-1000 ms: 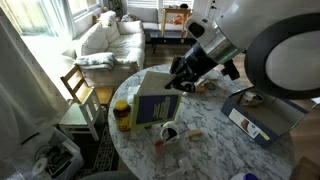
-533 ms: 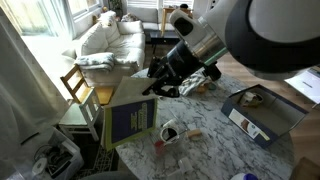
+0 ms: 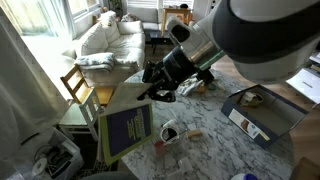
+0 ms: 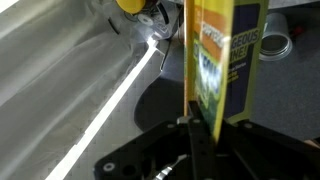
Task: Put the yellow book in the clear container on the left
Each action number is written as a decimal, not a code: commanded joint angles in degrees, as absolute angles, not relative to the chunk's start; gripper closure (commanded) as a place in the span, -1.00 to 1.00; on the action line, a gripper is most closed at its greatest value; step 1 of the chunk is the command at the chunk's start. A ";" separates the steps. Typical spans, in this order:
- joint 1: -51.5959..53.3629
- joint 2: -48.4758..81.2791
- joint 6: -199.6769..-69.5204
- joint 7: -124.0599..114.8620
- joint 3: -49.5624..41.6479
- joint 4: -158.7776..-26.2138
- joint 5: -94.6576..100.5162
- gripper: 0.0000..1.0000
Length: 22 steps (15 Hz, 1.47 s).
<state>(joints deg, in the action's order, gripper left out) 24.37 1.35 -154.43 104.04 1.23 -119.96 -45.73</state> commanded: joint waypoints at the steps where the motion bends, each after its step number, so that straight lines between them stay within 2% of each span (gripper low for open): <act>1: 23.25 3.94 -148.22 117.19 0.93 -116.20 -55.61 1.00; 2: 22.81 4.54 -146.68 119.59 0.62 -115.71 -56.52 1.00; 3: 17.85 5.09 -145.74 121.43 4.99 -115.14 -56.97 1.00; 8: 12.72 7.89 -144.11 127.27 7.47 -113.29 -56.18 1.00; 18: 8.00 11.87 -145.03 138.98 10.28 -110.83 -62.66 1.00; 22: 6.91 11.35 -141.62 139.52 10.09 -110.69 -64.28 1.00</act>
<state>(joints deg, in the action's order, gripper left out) 8.83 11.44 -145.57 137.41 9.43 -111.39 -61.93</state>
